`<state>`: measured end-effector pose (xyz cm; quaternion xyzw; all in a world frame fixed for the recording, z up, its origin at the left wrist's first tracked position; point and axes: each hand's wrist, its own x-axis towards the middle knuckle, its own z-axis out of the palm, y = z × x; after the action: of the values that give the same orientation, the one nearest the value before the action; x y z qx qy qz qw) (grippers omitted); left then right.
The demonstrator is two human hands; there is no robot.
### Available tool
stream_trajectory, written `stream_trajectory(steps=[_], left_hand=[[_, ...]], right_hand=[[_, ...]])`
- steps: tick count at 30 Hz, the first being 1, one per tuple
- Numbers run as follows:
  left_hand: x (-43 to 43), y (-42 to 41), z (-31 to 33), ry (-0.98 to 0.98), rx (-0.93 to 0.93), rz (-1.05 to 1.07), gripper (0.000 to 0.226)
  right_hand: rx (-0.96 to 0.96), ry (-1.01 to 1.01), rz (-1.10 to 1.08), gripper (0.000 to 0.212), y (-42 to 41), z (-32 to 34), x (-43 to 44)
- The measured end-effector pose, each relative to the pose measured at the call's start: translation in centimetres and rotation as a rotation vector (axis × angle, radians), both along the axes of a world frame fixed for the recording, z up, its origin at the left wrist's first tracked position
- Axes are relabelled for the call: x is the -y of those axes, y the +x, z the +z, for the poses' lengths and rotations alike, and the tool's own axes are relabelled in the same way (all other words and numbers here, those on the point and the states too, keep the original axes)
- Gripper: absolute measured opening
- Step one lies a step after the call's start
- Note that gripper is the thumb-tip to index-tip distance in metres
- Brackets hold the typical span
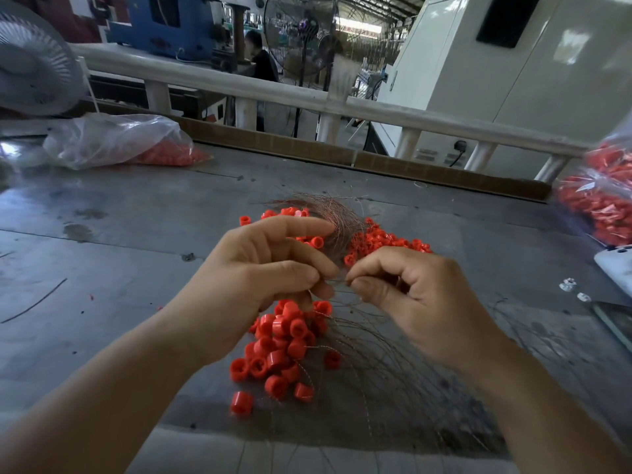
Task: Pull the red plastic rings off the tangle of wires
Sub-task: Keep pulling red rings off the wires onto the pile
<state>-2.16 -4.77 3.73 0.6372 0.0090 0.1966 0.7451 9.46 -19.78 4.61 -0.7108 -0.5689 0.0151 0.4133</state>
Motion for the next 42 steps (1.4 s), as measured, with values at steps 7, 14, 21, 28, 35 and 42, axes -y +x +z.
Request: stream_trajectory(steps=[7, 14, 21, 28, 35, 42], left_hand=[[-0.8, 0.1, 0.2, 0.057, -0.074, 0.159, 0.036], [-0.7, 0.1, -0.5, 0.561, -0.219, 0.237, 0.020], [-1.5, 0.8, -1.6, 0.624, -0.297, 0.385, 0.011], [-3.5, 2.4, -2.8, 0.828, -0.392, 0.736, 0.016], [-4.6, 5.2, -3.2, 1.003, -0.561, 0.632, 0.034], [-4.2, 6.0, -4.3, 1.112, -0.556, 0.608, 0.018]], right_hand=[[0.218, -0.088, -0.070, 0.011, 0.3, 0.4, 0.5], [0.132, -0.323, -0.054, 0.016, 0.9, 0.0, 0.7], [0.103, -0.511, -0.031, 0.035, 1.6, -0.2, 0.9], [-0.002, -0.372, -0.185, 0.024, 3.0, -0.4, 0.9], [0.039, -0.254, -0.481, 0.019, 4.9, -1.3, 0.8], [-0.009, -0.180, -0.612, 0.022, 6.2, -1.9, 1.0]])
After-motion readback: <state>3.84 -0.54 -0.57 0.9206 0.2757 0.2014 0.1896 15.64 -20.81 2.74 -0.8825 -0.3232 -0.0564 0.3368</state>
